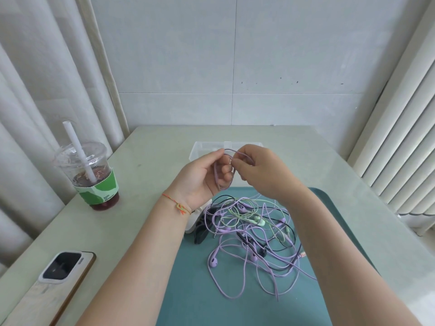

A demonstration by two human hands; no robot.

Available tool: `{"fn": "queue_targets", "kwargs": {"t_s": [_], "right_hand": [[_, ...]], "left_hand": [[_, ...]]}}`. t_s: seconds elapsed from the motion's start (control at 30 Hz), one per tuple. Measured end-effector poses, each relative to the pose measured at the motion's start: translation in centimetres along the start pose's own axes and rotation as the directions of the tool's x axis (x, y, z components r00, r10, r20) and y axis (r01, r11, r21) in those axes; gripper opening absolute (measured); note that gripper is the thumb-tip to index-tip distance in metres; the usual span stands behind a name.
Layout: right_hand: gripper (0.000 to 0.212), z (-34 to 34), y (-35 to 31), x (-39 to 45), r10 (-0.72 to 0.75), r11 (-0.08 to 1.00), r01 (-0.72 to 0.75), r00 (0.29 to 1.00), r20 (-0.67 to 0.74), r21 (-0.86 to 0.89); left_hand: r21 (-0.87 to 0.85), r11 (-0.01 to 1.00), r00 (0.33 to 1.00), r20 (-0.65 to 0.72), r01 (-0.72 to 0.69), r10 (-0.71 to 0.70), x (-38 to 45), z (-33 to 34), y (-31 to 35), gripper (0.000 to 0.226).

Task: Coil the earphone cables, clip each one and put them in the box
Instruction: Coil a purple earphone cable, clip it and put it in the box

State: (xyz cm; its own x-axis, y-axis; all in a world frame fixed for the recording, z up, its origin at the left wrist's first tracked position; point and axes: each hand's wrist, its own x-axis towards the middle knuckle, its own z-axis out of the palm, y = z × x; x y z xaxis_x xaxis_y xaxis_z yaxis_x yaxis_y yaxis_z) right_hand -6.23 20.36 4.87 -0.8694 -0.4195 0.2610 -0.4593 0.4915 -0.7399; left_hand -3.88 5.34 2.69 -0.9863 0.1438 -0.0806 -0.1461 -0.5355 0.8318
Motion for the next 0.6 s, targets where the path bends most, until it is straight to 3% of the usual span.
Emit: {"fn": "queue_targets", "kwargs": {"t_s": [0.13, 0.4, 0.6], "right_hand": [[0.012, -0.2, 0.0, 0.0, 0.007, 1.000, -0.008, 1.000, 0.009, 0.016], [0.016, -0.3, -0.2, -0.2, 0.023, 0.997, -0.026, 0.998, 0.054, 0.067], [0.020, -1.1, 0.0, 0.0, 0.074, 0.941, -0.070, 0.997, 0.001, 0.332]], "left_hand": [[0.102, 0.994, 0.992, -0.116, -0.046, 0.057, 0.2, -0.2, -0.1, 0.032], [-0.038, 0.995, 0.990, 0.110, 0.088, -0.084, -0.6, -0.3, 0.8, 0.033], [0.032, 0.991, 0.982, 0.129, 0.134, -0.137, -0.4, -0.6, 0.6, 0.032]]}}
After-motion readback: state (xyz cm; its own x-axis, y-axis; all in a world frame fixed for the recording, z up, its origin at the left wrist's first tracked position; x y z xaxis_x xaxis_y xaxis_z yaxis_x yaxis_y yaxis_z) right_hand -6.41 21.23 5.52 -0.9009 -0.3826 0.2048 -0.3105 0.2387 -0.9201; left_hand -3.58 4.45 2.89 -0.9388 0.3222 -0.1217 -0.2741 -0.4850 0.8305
